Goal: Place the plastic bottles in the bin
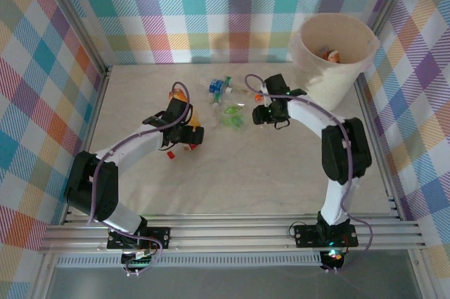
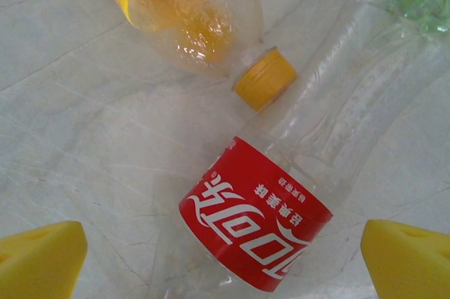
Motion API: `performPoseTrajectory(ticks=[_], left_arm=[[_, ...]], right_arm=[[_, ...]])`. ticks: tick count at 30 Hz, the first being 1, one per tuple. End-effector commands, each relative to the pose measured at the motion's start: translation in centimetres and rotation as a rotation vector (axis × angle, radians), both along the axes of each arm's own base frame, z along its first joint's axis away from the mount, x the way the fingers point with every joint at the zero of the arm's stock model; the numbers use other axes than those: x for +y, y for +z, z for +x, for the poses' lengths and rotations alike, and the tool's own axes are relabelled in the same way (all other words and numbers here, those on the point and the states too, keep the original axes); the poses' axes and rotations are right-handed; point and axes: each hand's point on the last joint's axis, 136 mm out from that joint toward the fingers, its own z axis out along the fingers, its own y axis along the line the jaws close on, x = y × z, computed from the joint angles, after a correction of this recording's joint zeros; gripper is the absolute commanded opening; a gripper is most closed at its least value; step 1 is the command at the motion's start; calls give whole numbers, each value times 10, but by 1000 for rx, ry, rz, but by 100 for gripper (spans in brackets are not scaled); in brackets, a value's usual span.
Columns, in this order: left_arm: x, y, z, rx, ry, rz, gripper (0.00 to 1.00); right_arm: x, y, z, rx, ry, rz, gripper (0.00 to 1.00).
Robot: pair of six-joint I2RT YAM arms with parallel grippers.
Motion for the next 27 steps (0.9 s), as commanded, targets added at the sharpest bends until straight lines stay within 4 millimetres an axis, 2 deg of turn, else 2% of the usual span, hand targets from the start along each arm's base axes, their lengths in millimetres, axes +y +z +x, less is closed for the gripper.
performPoseTrajectory(ticks=[1,9,14,18,22,27], left_arm=[[-5,17,2,-46,-16,-63,100],[-11,41,3,-111,47,-177,100],[-9,63,4,-182,106,-256,100],[-15,83,4,-258,111,-354,100],[-28,100,-2,-290,67,-462,100],[-36,104,-6,-285,47,-519,100]], right_arm=[[1,59,2,-170,28,33,51],[-9,162,-5,-428,40,89,50],[-27,221,1,-573,5,121,50],[-47,248,13,-645,-44,124,50],[-76,270,30,-675,-112,127,49],[-113,288,53,-680,-188,139,49]])
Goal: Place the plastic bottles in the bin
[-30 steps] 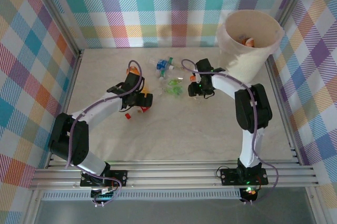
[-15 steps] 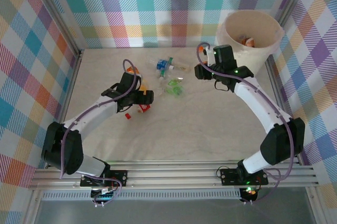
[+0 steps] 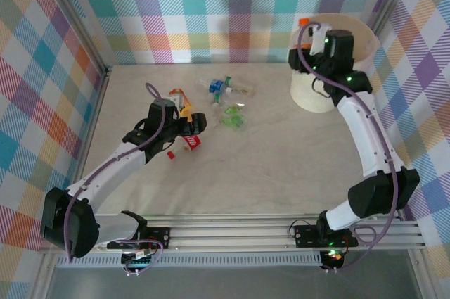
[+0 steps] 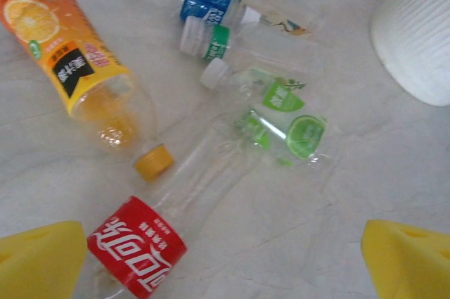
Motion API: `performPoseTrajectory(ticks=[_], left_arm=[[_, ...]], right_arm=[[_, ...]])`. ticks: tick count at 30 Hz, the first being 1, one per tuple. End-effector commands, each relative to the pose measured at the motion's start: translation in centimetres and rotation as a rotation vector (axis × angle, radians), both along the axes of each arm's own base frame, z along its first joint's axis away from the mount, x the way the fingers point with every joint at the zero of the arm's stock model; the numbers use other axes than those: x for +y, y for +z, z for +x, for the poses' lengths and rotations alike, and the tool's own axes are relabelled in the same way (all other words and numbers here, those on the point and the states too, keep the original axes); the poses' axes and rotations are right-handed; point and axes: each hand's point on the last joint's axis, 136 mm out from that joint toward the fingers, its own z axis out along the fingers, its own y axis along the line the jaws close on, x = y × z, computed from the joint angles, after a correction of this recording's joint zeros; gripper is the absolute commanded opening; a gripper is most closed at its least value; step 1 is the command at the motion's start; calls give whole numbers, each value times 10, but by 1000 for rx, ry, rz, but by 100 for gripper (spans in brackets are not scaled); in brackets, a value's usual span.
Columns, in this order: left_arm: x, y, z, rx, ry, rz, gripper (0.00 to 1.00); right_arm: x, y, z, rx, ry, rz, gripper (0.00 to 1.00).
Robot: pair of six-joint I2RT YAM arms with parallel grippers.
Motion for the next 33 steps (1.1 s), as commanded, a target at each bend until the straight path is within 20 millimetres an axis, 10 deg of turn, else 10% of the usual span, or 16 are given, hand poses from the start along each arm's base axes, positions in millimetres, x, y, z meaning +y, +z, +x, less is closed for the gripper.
performPoseTrajectory(ticks=[1,17,33], left_arm=[[-5,10,0,-25,-12,-74,100],[15,1,-10,-23,60,-17,100],[55,-22,-24,40,207,127,100]], right_arm=[[-20,9,17,3,-32,19,49],[-142,-25,102,177,-299,-51,52],[-222,-45,113,189,-660,-223,72]])
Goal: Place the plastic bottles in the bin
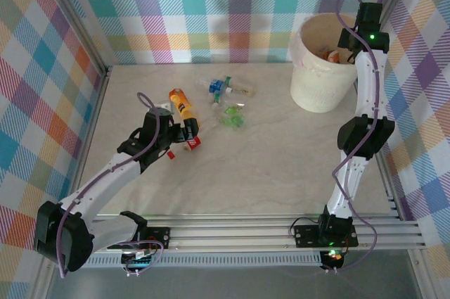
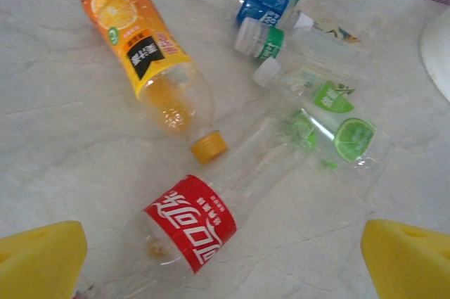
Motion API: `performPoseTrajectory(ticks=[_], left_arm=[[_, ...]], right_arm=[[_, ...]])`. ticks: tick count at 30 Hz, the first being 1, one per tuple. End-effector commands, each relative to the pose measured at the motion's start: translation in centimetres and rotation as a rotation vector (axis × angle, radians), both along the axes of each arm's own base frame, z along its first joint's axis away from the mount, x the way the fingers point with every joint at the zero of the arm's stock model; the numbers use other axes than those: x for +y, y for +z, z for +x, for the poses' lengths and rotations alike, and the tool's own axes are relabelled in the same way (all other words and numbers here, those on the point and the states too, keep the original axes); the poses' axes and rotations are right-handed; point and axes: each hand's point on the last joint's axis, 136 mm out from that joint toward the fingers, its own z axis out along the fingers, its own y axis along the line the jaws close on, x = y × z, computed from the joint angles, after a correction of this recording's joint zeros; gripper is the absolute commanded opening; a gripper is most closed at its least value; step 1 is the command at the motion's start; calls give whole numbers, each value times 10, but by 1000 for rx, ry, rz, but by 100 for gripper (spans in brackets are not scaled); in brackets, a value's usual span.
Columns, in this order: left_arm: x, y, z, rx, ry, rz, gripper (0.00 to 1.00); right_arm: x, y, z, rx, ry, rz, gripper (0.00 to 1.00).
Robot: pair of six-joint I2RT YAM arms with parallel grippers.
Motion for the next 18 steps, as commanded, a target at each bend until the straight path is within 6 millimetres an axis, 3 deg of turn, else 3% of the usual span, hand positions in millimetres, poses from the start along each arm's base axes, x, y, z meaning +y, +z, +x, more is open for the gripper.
performPoseTrajectory(ticks=[1,5,11,18], left_arm=[[22,-13,-8,55,79,71,100],[34,-22,-10,100,115,143,100],[34,-36,-2,164,105,200,100],[7,-57,11,205,-82,218,100]], right_arm=[[-16,19,-1,-48,-71,-61,74],[-16,25,-3,-59,-77,-64,82],[-10,42,-12,-89,-54,-46,87],[14,63,-24,-142,45,25,95]])
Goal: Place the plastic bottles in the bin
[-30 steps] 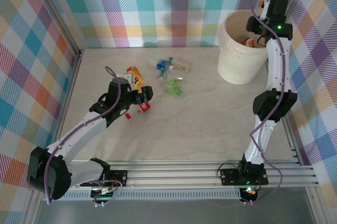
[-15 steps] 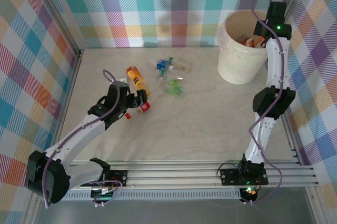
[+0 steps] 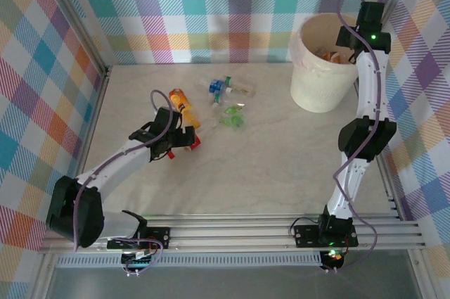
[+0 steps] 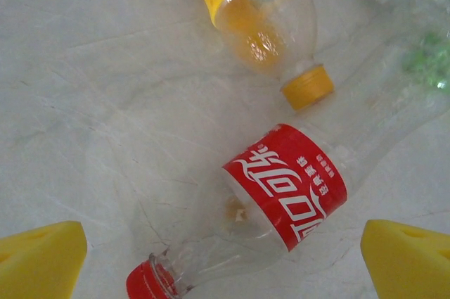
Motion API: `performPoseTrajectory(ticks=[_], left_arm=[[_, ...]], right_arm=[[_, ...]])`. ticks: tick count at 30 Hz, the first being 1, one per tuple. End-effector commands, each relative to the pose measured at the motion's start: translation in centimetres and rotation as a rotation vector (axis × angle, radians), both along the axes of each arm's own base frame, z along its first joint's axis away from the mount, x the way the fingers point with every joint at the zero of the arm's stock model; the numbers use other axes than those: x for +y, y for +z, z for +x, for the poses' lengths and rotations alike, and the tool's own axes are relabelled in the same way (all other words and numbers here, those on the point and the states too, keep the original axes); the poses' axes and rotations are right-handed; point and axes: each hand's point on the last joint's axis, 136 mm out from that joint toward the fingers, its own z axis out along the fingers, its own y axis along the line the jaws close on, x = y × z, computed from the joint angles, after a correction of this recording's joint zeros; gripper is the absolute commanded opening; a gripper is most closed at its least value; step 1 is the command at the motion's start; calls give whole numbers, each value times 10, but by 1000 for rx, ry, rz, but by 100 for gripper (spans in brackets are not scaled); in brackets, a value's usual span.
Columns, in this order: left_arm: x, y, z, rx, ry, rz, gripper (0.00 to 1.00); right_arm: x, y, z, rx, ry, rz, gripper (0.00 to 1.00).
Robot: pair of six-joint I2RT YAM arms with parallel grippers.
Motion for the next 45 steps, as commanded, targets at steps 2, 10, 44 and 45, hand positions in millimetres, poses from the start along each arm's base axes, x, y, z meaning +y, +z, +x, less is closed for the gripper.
performPoseTrajectory(ticks=[2,10,44,45], left_arm=[[-13,3,13,-8,-131,24,100],[-37,-13,31,-16,-276,17,100],[-51,-100,18,349,-382,324,54],[-52,-98,18,343,-376,313,52]], right_arm=[[16,55,-18,-129,66,32,100],[40,67,-31,-140,154,97,100],[162,79,-101,-238,655,540,100],[168,80,-107,-239,683,551,100]])
